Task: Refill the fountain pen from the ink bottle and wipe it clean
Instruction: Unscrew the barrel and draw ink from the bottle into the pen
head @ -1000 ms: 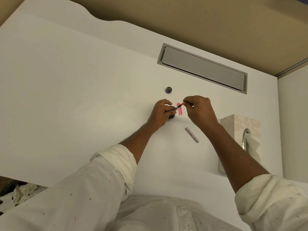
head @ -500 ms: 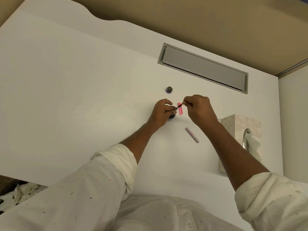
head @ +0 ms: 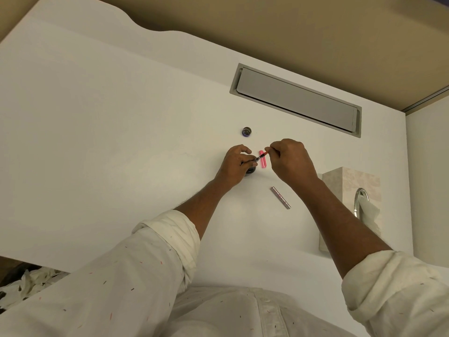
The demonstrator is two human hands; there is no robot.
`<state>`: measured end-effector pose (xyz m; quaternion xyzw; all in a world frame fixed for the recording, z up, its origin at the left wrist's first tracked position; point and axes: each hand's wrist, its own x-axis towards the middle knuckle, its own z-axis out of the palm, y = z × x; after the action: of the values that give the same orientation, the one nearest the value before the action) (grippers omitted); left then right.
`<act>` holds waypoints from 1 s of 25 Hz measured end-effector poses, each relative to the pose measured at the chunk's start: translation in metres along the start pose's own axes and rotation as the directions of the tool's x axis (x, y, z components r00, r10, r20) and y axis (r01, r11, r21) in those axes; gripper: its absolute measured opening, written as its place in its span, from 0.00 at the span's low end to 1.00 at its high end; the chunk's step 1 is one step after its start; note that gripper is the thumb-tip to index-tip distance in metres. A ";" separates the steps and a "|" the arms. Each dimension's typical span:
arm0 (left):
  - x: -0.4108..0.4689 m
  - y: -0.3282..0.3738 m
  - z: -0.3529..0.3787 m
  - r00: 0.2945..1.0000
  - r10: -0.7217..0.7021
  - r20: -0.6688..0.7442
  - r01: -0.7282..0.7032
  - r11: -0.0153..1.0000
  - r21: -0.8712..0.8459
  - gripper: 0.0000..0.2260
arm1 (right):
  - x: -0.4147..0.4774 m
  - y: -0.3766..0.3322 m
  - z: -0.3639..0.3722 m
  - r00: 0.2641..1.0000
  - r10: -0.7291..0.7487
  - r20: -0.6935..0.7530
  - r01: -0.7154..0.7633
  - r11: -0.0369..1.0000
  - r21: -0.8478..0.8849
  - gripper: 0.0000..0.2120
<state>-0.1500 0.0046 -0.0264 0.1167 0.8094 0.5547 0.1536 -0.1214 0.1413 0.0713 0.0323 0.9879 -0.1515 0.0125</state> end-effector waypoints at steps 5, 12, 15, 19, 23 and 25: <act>0.000 0.000 0.000 1.000 0.012 -0.006 -0.012 1.000 0.006 0.08 | 0.001 -0.002 0.001 1.000 0.022 0.005 -0.022 0.999 -0.041 0.16; 0.001 0.000 0.000 1.000 -0.013 0.014 0.013 1.000 -0.012 0.08 | 0.000 0.000 0.000 0.999 0.032 -0.026 -0.030 0.997 0.075 0.15; 0.001 0.000 0.000 1.000 -0.009 0.010 0.009 1.000 -0.013 0.08 | -0.003 -0.001 -0.002 0.998 0.027 -0.064 -0.018 0.991 0.130 0.10; 0.001 -0.001 0.000 1.000 -0.007 0.011 0.007 1.000 -0.008 0.07 | -0.002 -0.001 -0.002 0.998 -0.041 -0.051 0.046 0.994 0.095 0.08; 0.002 -0.002 0.000 1.000 -0.006 0.015 0.006 1.000 0.009 0.07 | -0.001 0.000 0.000 1.000 -0.027 -0.016 0.028 0.998 0.055 0.11; 0.002 -0.003 0.001 1.000 -0.005 0.010 0.005 1.000 0.012 0.07 | -0.001 0.000 0.000 1.000 -0.018 -0.011 0.019 0.998 0.052 0.11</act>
<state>-0.1515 0.0049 -0.0292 0.1186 0.8123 0.5487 0.1583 -0.1202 0.1412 0.0711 0.0241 0.9839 -0.1771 0.0048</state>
